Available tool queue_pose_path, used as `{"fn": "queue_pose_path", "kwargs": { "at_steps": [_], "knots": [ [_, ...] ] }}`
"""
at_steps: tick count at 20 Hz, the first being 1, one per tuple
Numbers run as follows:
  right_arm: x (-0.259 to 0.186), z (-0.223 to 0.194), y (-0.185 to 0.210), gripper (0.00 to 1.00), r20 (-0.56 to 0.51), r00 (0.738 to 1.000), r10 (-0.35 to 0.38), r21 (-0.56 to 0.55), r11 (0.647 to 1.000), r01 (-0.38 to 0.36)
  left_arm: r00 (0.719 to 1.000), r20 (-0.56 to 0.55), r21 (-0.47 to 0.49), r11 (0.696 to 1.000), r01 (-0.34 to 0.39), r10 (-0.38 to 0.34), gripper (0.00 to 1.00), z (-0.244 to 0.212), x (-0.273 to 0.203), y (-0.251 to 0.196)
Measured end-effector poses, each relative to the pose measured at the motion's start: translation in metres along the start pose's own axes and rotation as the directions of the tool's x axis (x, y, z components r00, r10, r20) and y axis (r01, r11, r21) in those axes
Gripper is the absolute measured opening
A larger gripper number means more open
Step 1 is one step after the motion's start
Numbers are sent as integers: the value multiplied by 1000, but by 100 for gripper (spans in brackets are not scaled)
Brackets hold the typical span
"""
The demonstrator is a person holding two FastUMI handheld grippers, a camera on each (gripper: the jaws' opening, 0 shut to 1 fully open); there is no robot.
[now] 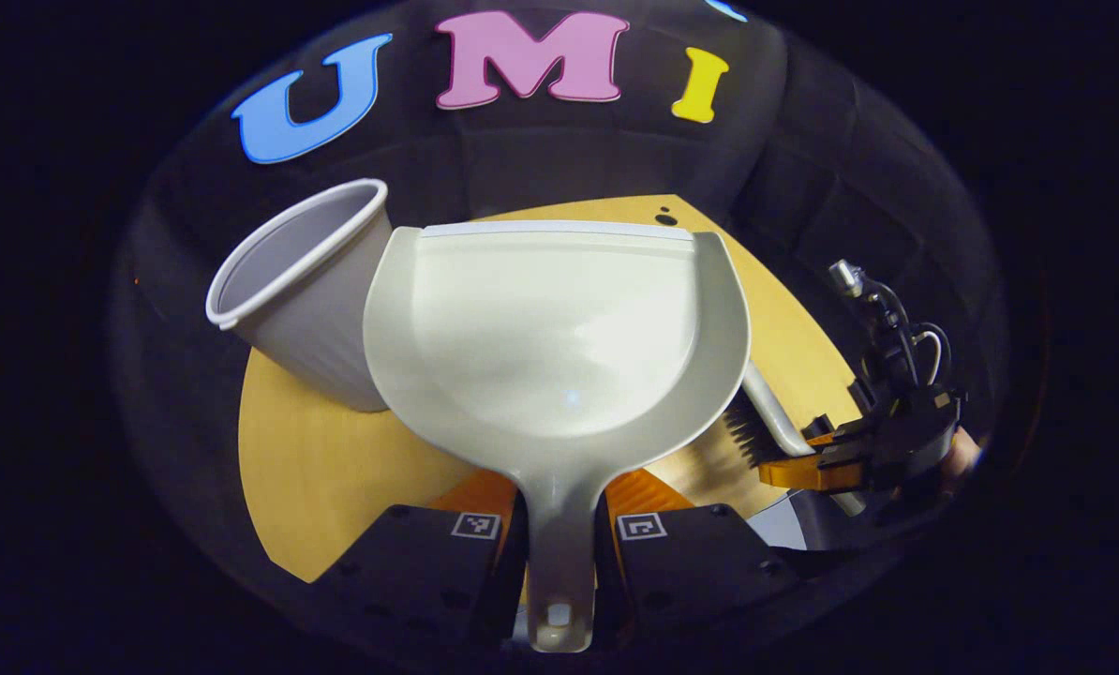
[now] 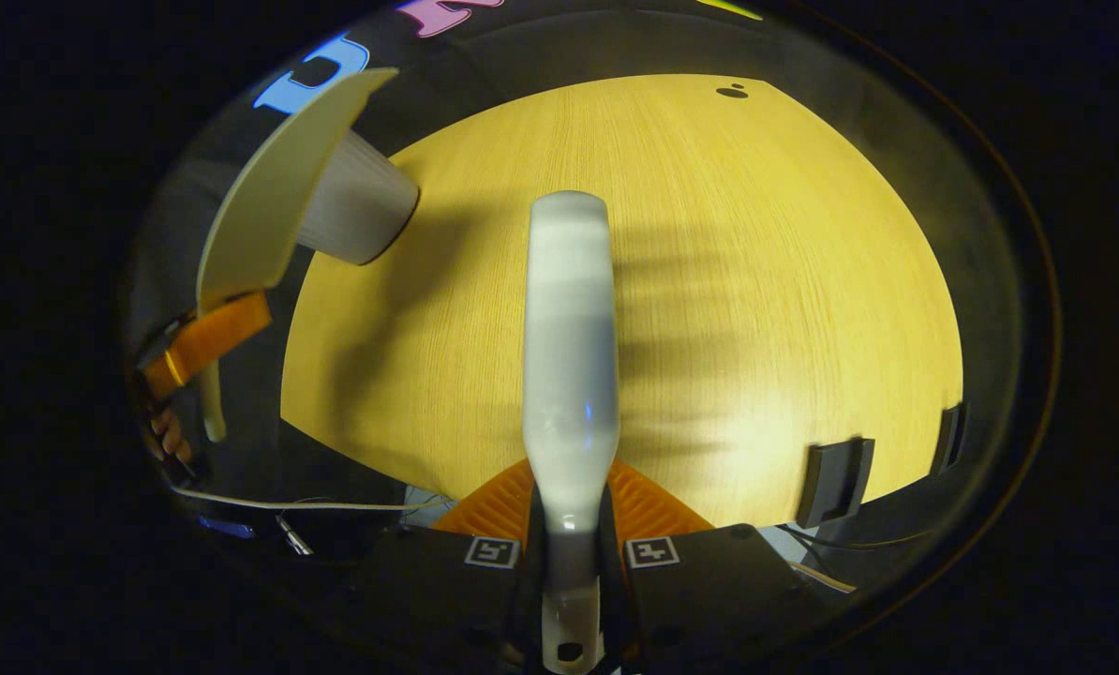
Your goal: Pick up the small broom and dustpan from the desktop, sweep the trash into the dustpan with the broom, and then empty the trash into the garbage bin.
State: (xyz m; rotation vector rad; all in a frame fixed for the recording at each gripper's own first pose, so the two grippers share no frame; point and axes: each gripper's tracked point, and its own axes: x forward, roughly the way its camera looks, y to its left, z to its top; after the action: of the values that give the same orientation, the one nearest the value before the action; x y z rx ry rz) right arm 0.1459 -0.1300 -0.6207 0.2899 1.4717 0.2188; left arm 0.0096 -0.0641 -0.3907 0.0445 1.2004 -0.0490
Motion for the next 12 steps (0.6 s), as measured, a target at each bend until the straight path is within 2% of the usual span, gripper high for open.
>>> {"fn": "queue_pose_path", "kwargs": {
  "at_steps": [4,8,11,12],
  "knots": [
    [33,4,6,27,-48,999,-6,-44,999,4,988,-156,-126,992,-10,-9,29,-37,23,0],
    [62,10,12,27,-112,994,-17,-60,998,10,965,-256,-184,978,-99,49,29,-58,35,4],
    [76,19,16,27,-160,986,-38,-62,998,29,954,-299,-265,961,-79,-4,29,-56,32,-3],
    [73,22,20,27,-176,983,-42,-51,998,34,945,-326,-291,952,-92,-8,28,-57,27,-1]
  ]
}}
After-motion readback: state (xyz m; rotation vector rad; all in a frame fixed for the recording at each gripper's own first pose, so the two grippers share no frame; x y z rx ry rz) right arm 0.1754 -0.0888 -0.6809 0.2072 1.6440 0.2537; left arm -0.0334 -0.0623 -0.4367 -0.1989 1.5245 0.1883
